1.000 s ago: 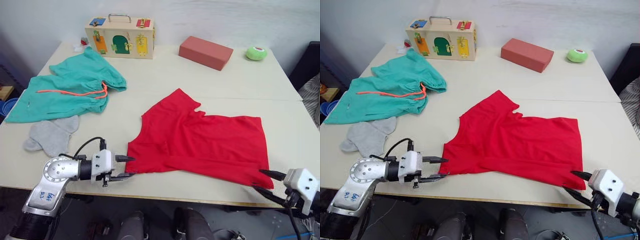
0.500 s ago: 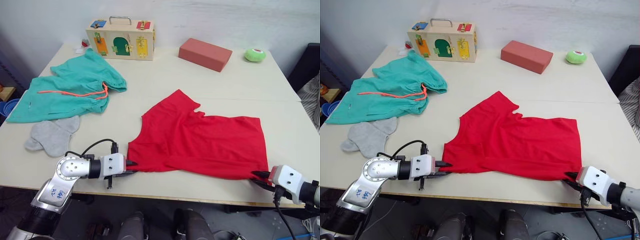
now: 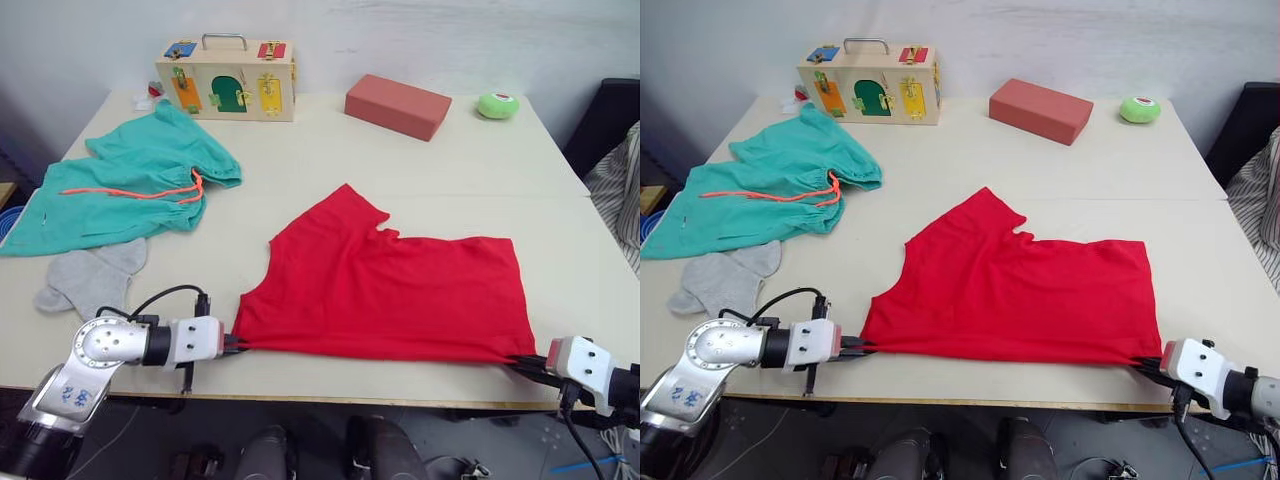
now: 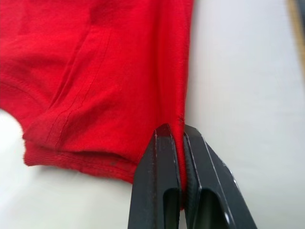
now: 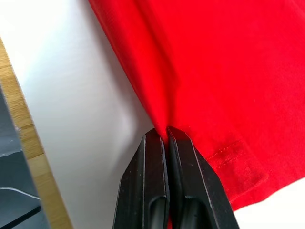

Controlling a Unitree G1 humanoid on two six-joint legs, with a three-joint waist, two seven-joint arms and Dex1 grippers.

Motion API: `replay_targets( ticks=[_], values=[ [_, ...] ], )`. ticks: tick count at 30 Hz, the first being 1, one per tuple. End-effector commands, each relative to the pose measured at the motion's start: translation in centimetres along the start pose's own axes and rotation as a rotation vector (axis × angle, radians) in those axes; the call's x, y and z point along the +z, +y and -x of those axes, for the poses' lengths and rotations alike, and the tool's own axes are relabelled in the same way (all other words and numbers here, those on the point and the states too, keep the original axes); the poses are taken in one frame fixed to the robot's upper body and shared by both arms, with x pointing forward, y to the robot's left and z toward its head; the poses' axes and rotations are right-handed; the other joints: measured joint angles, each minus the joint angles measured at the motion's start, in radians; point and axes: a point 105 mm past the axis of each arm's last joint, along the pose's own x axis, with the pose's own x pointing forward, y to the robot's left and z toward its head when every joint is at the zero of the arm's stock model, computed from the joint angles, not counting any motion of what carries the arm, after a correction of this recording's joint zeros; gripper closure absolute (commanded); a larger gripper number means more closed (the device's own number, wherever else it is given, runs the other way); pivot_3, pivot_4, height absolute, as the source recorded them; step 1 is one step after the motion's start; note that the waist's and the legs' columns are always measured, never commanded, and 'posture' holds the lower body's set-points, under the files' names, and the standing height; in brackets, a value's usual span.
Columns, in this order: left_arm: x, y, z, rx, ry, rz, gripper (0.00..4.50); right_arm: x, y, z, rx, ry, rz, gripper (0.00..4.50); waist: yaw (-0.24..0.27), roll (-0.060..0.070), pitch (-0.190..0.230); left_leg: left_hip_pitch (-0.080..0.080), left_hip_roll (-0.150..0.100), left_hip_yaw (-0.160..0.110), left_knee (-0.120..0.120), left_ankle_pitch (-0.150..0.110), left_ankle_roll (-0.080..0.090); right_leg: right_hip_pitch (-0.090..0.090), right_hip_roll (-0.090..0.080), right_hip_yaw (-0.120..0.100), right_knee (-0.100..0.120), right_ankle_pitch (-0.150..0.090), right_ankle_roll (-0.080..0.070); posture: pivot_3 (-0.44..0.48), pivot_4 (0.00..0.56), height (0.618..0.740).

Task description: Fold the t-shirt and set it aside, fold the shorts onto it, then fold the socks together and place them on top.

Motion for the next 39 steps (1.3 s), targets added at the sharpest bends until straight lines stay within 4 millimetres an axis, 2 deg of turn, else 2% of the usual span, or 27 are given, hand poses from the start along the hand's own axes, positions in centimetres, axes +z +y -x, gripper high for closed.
replay_targets(
  ticks=[1, 6, 11, 13, 14, 17, 22, 25, 27, 32, 33, 35, 37, 39],
  values=[
    [-0.3, -1.1, 0.5, -0.014, 0.032, 0.035, 4.49, -0.9, 0.1, 0.8, 0.006, 0.046, -0.013, 4.5, 0.001, 0.0, 0.0, 0.0, 0.0, 0.0, 0.0, 0.0, 0.0, 0.0, 0.0, 0.0, 0.0, 0.0, 0.0, 0.0, 0.15, 0.74],
    [1.1, -2.3, 0.5, -0.042, -0.006, 0.061, 4.49, -1.5, 0.7, 0.8, 0.014, 0.064, -0.035, 4.5, 0.001, -0.001, 0.0, 0.0, 0.0, 0.0, 0.0, -0.002, 0.001, 0.0, 0.0, 0.0, -0.001, 0.0, 0.0, 0.0, 0.15, 0.74],
    [0.4, -2.6, 1.2, -0.026, 0.07, 0.043, 4.49, -1.9, 1.8, 1.0, 0.028, 0.044, -0.263, 4.5, 0.007, -0.003, 0.001, 0.0, 0.0, 0.0, 0.0, -0.003, 0.001, 0.0, 0.0, 0.0, -0.001, -0.001, 0.0, 0.0, 0.15, 0.74],
    [0.6, -2.8, 1.7, -0.024, 0.06, 0.081, 4.5, -1.3, 2.2, 1.1, 0.054, 0.029, -0.272, 4.04, 0.008, -0.003, 0.001, 0.0, 0.001, -0.001, 0.0, -0.003, 0.002, 0.0, 0.0, 0.0, -0.001, -0.001, -0.001, 0.0, 0.15, 0.74],
    [0.7, -2.7, 1.9, -0.02, 0.056, 0.09, 3.99, -1.1, 2.3, 1.2, 0.057, 0.029, -0.262, 3.87, 0.009, -0.003, 0.001, 0.0, 0.001, -0.001, 0.0, -0.003, 0.002, 0.0, 0.0, 0.0, -0.001, -0.002, -0.002, 0.0, 0.15, 0.74],
    [1.2, -2.9, 3.3, -0.058, 0.038, 0.144, 3.16, -0.2, 2.4, 2.0, 0.076, 0.0, -0.305, 2.84, 0.014, -0.002, 0.001, -0.001, 0.001, -0.001, 0.0, -0.004, 0.002, -0.001, 0.0, 0.0, -0.001, -0.002, -0.002, 0.0, 0.15, 0.74],
    [1.7, -2.7, 6.9, -0.165, 0.068, 0.321, 1.57, 1.9, 2.4, 4.7, 0.185, 0.019, -0.427, 1.13, 0.024, 0.001, 0.003, -0.004, 0.001, -0.001, 0.001, -0.004, 0.003, -0.004, 0.0, 0.0, -0.001, -0.002, -0.002, 0.0, 0.15, 0.74],
    [2.6, -0.2, 8.4, -0.123, 0.02, 0.456, 0.65, 2.1, 1.4, 6.2, 0.233, 0.088, -0.553, 0.09, 0.022, 0.003, 0.004, -0.008, 0.001, -0.003, 0.003, -0.004, 0.003, -0.005, 0.0, -0.003, -0.001, -0.002, -0.002, 0.0, 0.15, 0.74],
    [2.8, 2.0, 8.4, -0.057, -0.007, 0.486, 0.02, 2.1, 0.5, 6.4, 0.23, 0.096, -0.607, 0.0, 0.024, 0.003, 0.005, -0.008, 0.001, -0.003, 0.003, -0.004, 0.004, -0.005, 0.0, -0.003, -0.001, -0.002, -0.002, 0.0, 0.15, 0.74],
    [3.8, 5.6, 7.2, -0.011, -0.063, 0.53, 0.02, 2.3, -0.7, 5.9, 0.267, 0.099, -0.603, 0.0, 0.024, 0.004, 0.006, -0.01, 0.001, -0.004, 0.003, -0.003, 0.003, -0.006, 0.0, -0.005, -0.001, -0.002, -0.001, 0.0, 0.15, 0.74],
    [4.2, 6.8, 6.7, 0.011, -0.081, 0.537, 0.02, 2.3, -2.1, 5.5, 0.21, 0.063, -0.577, 0.0, 0.024, 0.002, 0.007, -0.01, 0.0, -0.004, 0.003, 0.0, -0.003, -0.006, 0.001, -0.005, -0.001, -0.003, -0.001, 0.0, 0.15, 0.74],
    [4.8, 8.5, 5.9, 0.04, -0.112, 0.533, 0.02, 2.5, -5.1, 4.7, 0.087, -0.017, -0.531, 0.0, 0.022, -0.001, 0.01, -0.012, 0.0, -0.003, 0.006, 0.0, -0.004, -0.006, 0.002, -0.005, 0.001, -0.003, 0.0, 0.0, 0.15, 0.74],
    [5.2, 11.8, 4.7, 0.128, -0.136, 0.531, 0.02, 2.7, -9.7, 3.7, -0.12, -0.085, -0.401, 0.0, 0.018, -0.005, 0.013, -0.01, -0.002, -0.001, 0.007, 0.002, -0.003, -0.005, 0.002, -0.004, 0.0, -0.001, 0.004, 0.0, 0.15, 0.74],
    [5.3, 13.6, 4.0, 0.165, -0.134, 0.532, 0.02, 2.9, -12.2, 3.0, -0.215, -0.111, -0.354, 0.0, 0.012, -0.008, 0.015, -0.01, -0.004, -0.001, 0.007, 0.006, -0.003, -0.004, 0.002, -0.001, 0.001, 0.002, 0.007, 0.0, 0.15, 0.74]
  ],
)
